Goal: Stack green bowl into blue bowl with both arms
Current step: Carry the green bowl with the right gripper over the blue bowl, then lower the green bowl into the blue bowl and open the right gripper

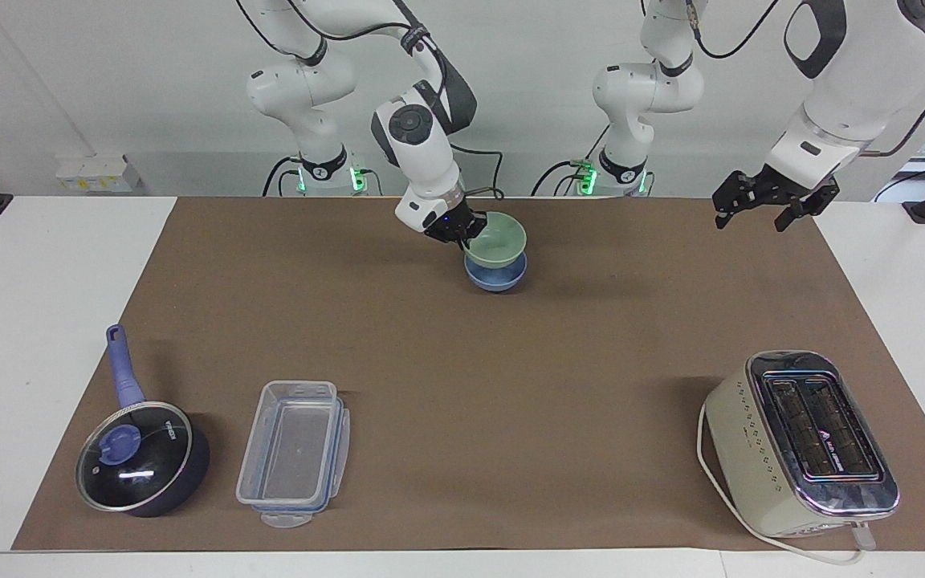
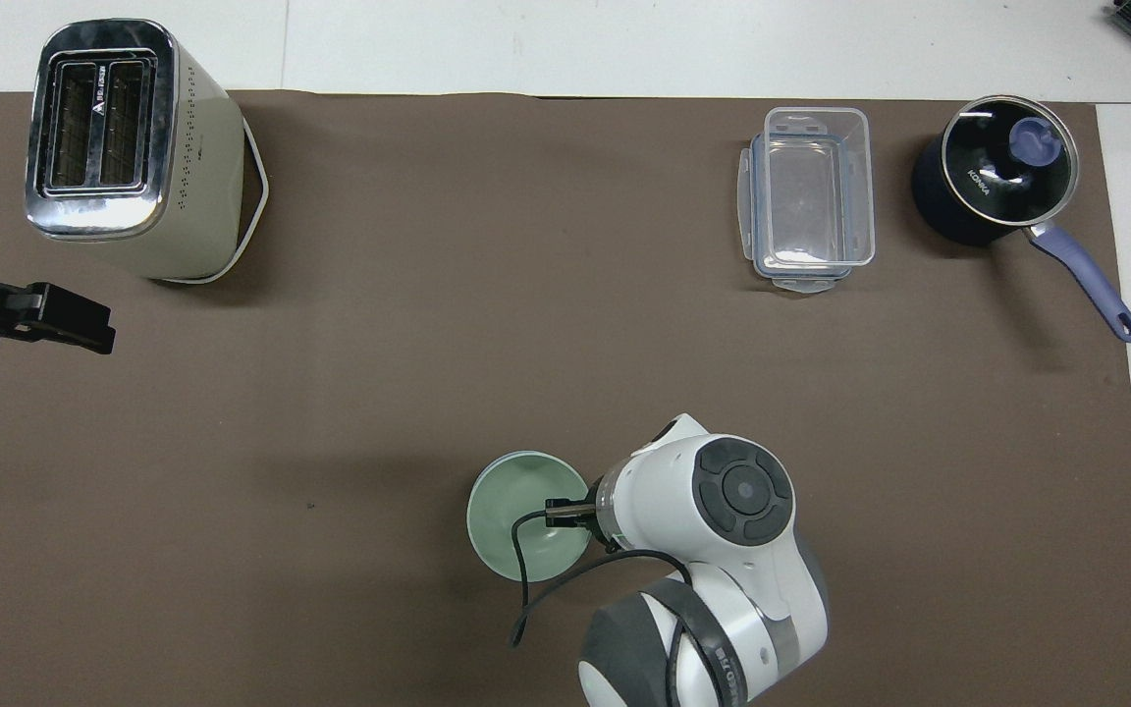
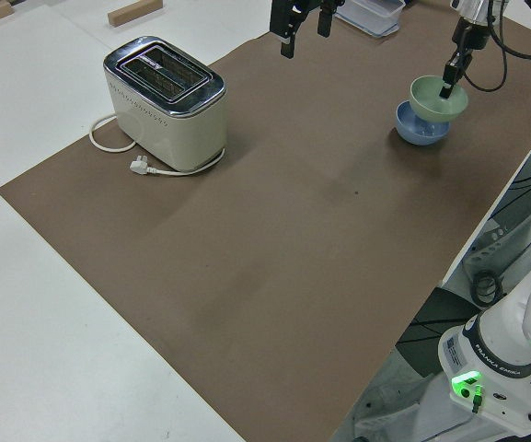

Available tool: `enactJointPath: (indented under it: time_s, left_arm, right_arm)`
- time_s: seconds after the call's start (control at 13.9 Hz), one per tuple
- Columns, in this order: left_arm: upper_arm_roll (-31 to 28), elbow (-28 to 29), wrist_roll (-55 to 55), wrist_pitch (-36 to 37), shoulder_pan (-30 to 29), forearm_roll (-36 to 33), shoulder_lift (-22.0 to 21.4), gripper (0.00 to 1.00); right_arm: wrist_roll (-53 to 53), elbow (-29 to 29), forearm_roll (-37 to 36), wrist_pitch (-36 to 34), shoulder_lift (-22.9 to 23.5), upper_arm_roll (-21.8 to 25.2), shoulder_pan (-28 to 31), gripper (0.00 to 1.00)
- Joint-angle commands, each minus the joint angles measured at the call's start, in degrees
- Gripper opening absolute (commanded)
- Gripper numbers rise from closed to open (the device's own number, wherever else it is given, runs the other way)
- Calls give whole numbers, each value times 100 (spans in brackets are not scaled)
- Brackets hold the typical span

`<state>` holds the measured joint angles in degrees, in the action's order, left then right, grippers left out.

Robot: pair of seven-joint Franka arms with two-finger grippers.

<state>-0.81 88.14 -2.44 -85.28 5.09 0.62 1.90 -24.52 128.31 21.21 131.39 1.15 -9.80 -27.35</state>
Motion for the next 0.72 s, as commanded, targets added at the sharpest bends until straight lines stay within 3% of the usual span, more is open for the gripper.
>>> enactJointPath:
  time_s: [0.0,0.36,0.43,0.65]
  left_arm:
    - [20,-148,-46,152,-25,-97,65,100]
    - [20,-148,-55,152,-25,-97,65,100]
    - [20,-148,-46,152,-34,-97,65,100]
    - [20,-148,-55,152,-25,-97,65,100]
  right_arm:
    - [-140,10,138,220,122,13,-95,0]
    - [-158,80,138,317,175,13,-148,0]
    - [-158,80,138,317,175,13,-148,8]
    - [-149,80,138,326,175,13,-148,15]
